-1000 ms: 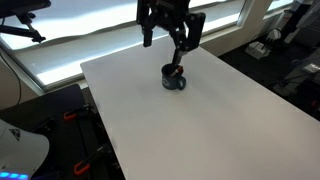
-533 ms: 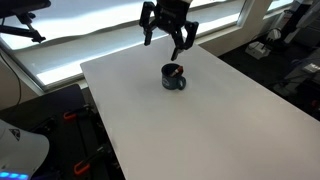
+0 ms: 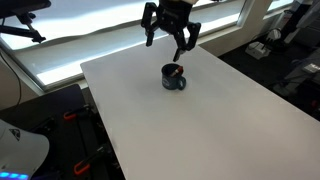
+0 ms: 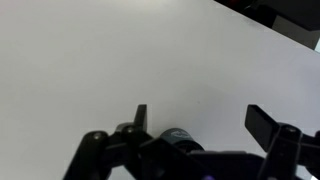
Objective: Remove the marker from the blue cup and put it on the table
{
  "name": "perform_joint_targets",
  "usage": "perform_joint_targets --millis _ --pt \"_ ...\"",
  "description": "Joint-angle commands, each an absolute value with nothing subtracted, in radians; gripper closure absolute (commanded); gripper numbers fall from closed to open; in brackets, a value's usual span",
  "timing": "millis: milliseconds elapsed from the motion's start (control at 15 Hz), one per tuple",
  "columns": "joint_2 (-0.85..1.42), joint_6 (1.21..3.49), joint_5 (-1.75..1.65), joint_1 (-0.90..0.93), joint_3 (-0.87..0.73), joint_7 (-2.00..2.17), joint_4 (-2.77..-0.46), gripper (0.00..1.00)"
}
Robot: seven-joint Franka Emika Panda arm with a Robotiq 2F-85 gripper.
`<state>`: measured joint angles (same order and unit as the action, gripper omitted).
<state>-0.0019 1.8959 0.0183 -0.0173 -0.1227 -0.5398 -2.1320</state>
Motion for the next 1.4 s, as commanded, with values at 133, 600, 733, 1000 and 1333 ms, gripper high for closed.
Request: perform_joint_targets --millis 133,600,733,1000,1333 --pt "0.164 1.861 0.033 -0.063 -0.103 -0.660 -1.922 0.00" --pt "0.342 1.791 0.098 -0.092 -0.002 -0.910 -1.721 0.00" --pt "0.326 1.833 0.075 -0.093 -0.006 -0.864 -1.760 0.00" --pt "0.343 1.823 0.077 -0.093 0.005 -0.880 -1.742 0.00" --pt "0.371 1.804 0.090 -0.105 0.011 -0.922 -1.707 0.00"
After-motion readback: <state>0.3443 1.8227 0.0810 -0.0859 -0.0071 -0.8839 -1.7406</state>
